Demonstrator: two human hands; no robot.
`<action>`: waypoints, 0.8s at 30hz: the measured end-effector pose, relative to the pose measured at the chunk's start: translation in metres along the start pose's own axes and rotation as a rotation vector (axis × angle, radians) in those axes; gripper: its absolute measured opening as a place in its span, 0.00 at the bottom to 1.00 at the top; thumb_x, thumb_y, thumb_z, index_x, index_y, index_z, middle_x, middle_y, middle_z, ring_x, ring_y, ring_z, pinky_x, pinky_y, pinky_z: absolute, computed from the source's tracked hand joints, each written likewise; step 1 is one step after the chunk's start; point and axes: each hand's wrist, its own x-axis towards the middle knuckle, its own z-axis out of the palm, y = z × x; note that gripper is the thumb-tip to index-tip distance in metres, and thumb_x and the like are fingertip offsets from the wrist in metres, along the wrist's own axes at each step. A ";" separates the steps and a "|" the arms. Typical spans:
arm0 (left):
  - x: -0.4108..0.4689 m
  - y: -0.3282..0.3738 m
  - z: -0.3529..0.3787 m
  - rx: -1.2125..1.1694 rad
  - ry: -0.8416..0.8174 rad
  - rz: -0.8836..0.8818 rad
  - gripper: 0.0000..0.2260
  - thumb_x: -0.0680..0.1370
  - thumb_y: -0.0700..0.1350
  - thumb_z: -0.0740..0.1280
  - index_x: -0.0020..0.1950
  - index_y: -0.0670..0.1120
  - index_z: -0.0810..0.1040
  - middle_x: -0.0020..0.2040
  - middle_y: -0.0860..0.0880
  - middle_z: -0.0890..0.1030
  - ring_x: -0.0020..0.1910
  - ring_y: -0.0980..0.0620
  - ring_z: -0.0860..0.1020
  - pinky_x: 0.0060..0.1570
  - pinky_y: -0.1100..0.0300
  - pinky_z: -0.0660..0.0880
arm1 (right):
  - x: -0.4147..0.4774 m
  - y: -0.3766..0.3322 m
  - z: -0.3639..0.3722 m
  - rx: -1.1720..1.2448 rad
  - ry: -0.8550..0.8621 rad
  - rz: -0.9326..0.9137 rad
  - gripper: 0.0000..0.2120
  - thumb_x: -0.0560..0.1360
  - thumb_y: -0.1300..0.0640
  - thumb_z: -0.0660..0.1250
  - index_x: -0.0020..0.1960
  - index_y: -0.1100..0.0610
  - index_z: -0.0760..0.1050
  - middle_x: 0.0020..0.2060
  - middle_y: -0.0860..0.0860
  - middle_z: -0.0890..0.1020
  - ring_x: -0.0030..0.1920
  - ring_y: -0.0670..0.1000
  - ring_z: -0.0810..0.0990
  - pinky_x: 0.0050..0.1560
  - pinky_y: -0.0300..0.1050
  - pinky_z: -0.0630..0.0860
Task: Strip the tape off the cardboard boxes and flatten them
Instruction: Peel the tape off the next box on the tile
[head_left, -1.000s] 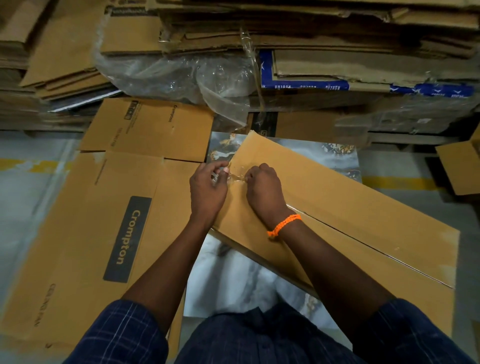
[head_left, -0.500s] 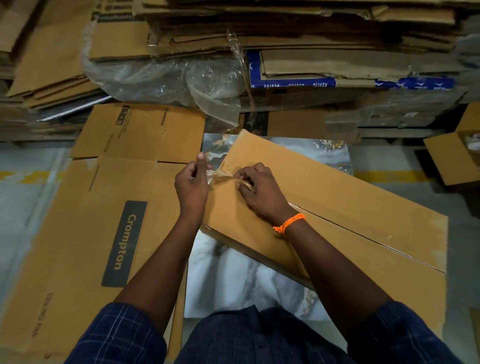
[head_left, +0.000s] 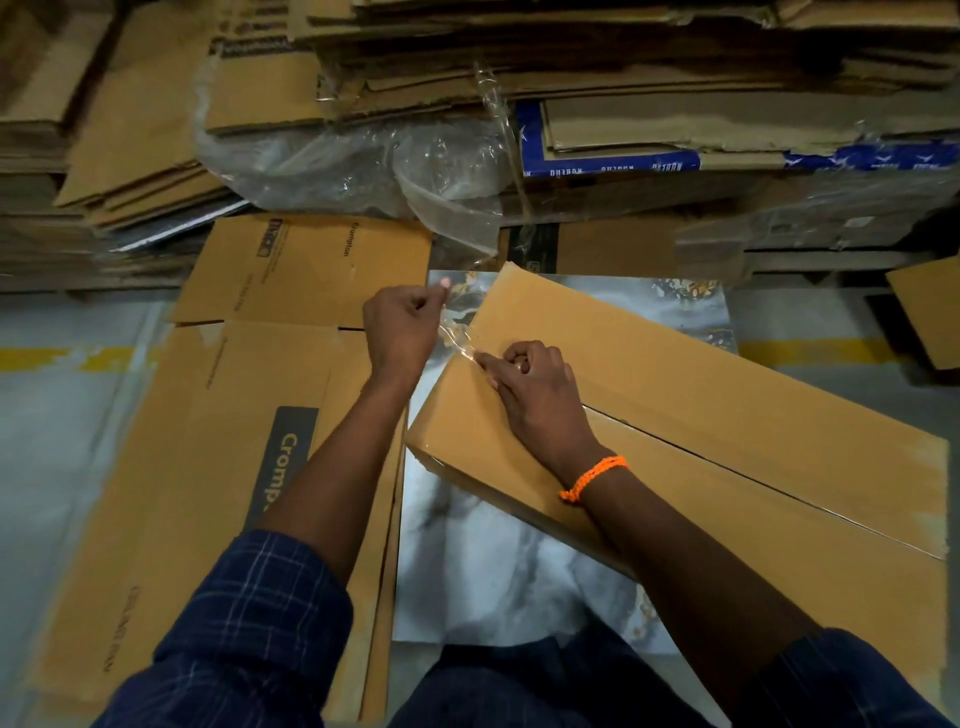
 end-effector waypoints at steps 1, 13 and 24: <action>0.007 0.006 -0.004 0.112 -0.046 0.058 0.21 0.78 0.58 0.70 0.37 0.42 0.86 0.31 0.44 0.83 0.30 0.48 0.81 0.35 0.52 0.78 | 0.000 0.000 0.000 -0.032 -0.004 -0.019 0.19 0.82 0.54 0.62 0.72 0.44 0.72 0.58 0.53 0.74 0.57 0.56 0.72 0.53 0.53 0.71; 0.000 0.059 -0.015 -0.208 -0.302 -0.150 0.15 0.79 0.59 0.69 0.49 0.48 0.82 0.38 0.46 0.86 0.32 0.55 0.81 0.37 0.55 0.79 | 0.054 -0.034 0.024 0.340 0.212 0.241 0.09 0.77 0.60 0.69 0.40 0.61 0.74 0.37 0.59 0.74 0.37 0.61 0.75 0.36 0.51 0.68; -0.073 -0.005 0.016 0.392 -0.198 -0.023 0.22 0.84 0.53 0.58 0.79 0.57 0.63 0.72 0.45 0.75 0.64 0.39 0.77 0.56 0.47 0.73 | 0.084 -0.010 -0.015 0.618 -0.094 0.269 0.17 0.77 0.54 0.73 0.34 0.62 0.78 0.25 0.54 0.81 0.24 0.52 0.79 0.29 0.43 0.75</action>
